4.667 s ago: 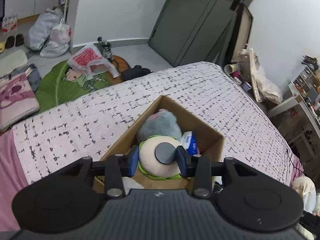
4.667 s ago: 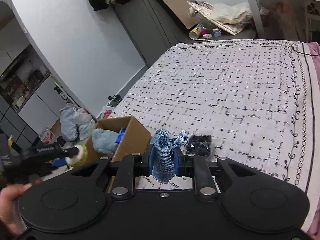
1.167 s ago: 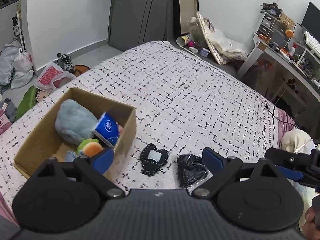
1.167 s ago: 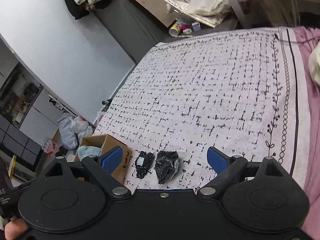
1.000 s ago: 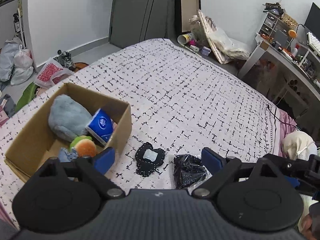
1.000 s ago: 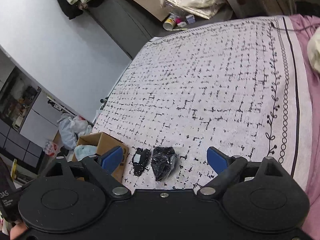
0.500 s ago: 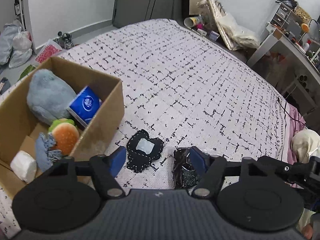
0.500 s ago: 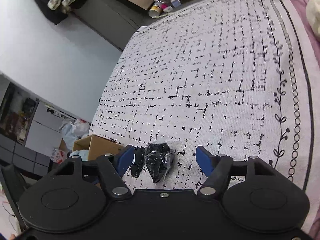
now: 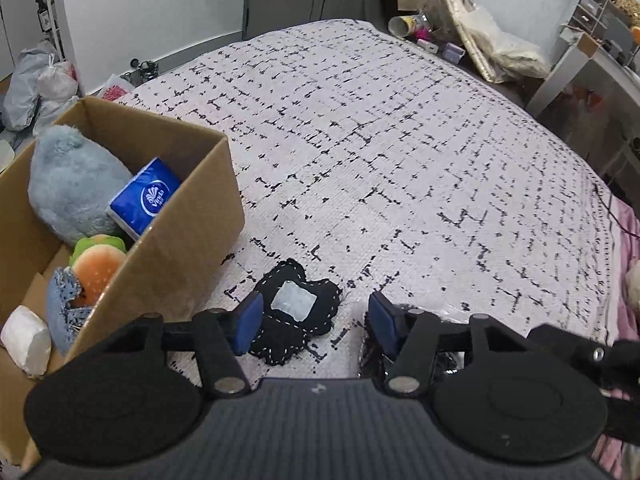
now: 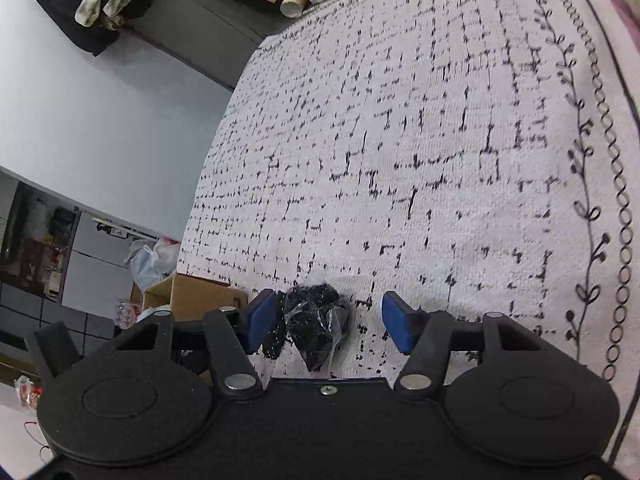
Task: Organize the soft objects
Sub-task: 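Grasp the black patterned pad with left gripper while right grasps the bagged black item, then carry the black pad and bagged black item over the box with both grippers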
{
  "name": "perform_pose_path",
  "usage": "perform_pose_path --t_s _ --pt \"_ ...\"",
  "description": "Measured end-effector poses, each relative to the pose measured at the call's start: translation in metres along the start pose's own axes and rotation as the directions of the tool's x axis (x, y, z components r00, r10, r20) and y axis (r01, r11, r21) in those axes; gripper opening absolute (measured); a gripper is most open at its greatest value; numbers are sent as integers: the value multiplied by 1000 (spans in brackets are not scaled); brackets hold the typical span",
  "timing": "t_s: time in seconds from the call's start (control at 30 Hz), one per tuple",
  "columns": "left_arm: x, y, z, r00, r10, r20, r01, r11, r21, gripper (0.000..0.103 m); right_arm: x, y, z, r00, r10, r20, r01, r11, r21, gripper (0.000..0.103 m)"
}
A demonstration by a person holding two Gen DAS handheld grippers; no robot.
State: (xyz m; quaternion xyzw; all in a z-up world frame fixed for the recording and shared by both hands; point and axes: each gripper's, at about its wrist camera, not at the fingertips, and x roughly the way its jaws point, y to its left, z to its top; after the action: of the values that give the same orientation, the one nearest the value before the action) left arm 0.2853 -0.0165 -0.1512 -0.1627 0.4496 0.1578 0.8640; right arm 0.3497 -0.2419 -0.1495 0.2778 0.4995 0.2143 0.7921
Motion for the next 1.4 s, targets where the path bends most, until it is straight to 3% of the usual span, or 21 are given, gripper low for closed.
perform_pose_path --t_s 0.43,0.47,0.53,0.83,0.87,0.97,1.1,1.4 --pt "32 5 -4 998 37 -55 -40 998 -50 57 26 -5 -6 998 48 -38 -47 998 37 57" --pt "33 7 -4 998 25 -51 -28 998 -58 55 27 -6 -6 998 39 -42 -38 999 38 57" --pt "33 10 -4 999 24 -44 -26 998 -62 35 30 -8 -8 998 29 -47 -27 999 43 57" --pt "20 12 -2 998 -57 -25 55 995 -89 30 43 0 -13 998 36 -43 -36 999 1 58" --pt "18 12 -1 998 -62 -22 60 994 -89 30 43 0 -13 999 32 -41 -32 999 -3 57" --pt "12 14 0 996 -80 -24 78 992 -100 30 45 1 -13 999 21 -40 -23 999 -39 29" --pt "2 18 0 995 -98 -25 95 991 -97 30 41 9 -16 1000 1 -28 -4 995 -97 20" --pt "-37 22 4 991 -134 17 135 988 -75 30 12 28 -20 998 -10 56 19 987 -158 18"
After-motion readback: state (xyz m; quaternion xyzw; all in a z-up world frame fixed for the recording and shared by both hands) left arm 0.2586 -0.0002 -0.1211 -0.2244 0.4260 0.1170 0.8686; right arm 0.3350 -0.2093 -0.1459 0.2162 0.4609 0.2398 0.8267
